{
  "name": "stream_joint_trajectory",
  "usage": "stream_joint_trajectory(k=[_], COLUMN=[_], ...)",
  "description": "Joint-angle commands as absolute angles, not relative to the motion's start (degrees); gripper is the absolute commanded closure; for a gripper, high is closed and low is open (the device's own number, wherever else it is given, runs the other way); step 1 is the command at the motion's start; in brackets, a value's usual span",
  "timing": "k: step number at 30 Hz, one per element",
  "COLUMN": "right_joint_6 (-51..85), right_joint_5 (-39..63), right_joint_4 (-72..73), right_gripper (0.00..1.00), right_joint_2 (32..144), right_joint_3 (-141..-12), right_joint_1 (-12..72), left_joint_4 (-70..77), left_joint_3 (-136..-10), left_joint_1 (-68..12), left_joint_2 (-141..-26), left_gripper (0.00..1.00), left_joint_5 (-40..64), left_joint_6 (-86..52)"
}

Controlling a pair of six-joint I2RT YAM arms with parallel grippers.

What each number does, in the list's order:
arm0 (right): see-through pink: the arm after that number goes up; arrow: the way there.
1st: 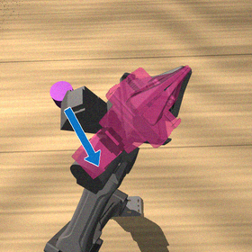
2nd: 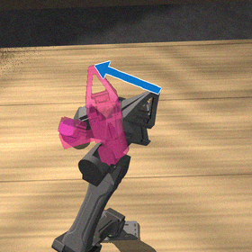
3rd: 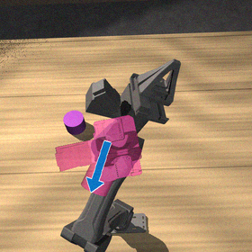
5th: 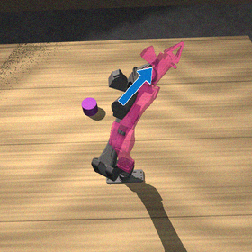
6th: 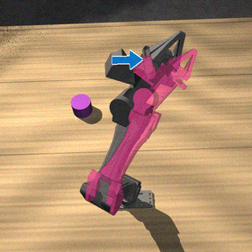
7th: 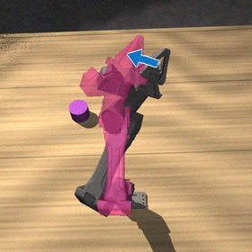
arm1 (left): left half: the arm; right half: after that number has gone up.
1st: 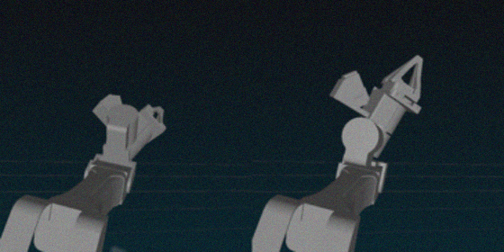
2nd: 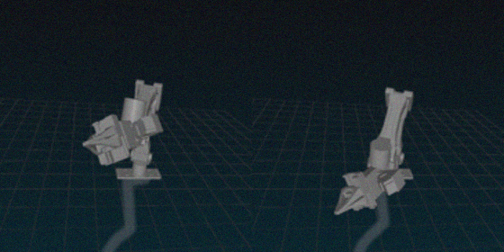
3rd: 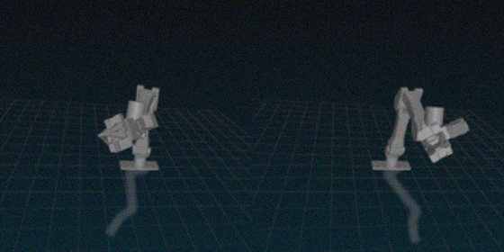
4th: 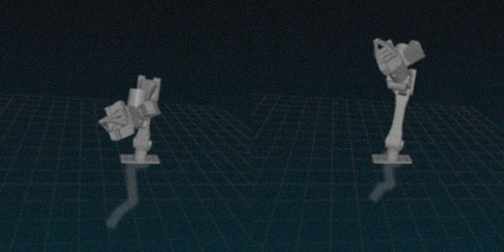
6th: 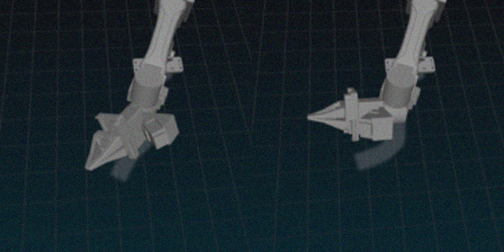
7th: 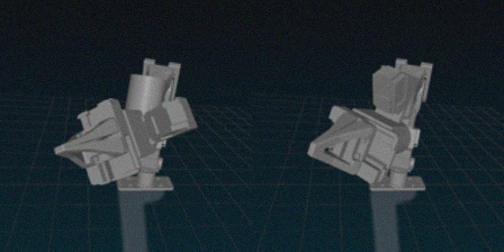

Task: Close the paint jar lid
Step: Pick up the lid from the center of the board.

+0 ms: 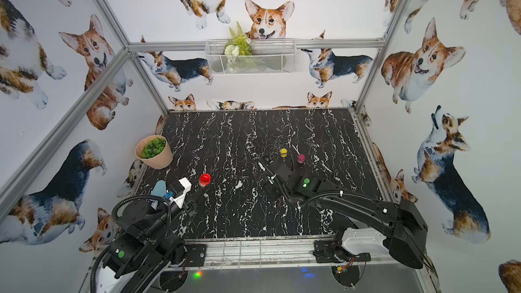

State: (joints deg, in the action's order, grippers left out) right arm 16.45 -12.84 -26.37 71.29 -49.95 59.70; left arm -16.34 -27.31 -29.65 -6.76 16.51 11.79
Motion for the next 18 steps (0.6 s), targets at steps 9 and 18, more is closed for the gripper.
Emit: stream_joint_trajectory(k=[9, 18], right_joint_6=[20.29, 23.83], right_joint_5=[-14.03, -12.79], right_joint_4=[-23.82, -29.48], right_gripper=[0.45, 0.44], right_joint_2=[85.7, 90.8], right_joint_3=[-50.45, -53.37], right_joint_1=[55.63, 55.63], left_joint_4=[-15.4, -15.46], left_joint_3=[-27.42, -27.42], left_joint_1=[-29.58, -29.61], left_joint_2=[-5.17, -5.71], left_gripper=[0.67, 0.67], left_joint_5=[17.93, 18.24], left_joint_6=[11.6, 11.76])
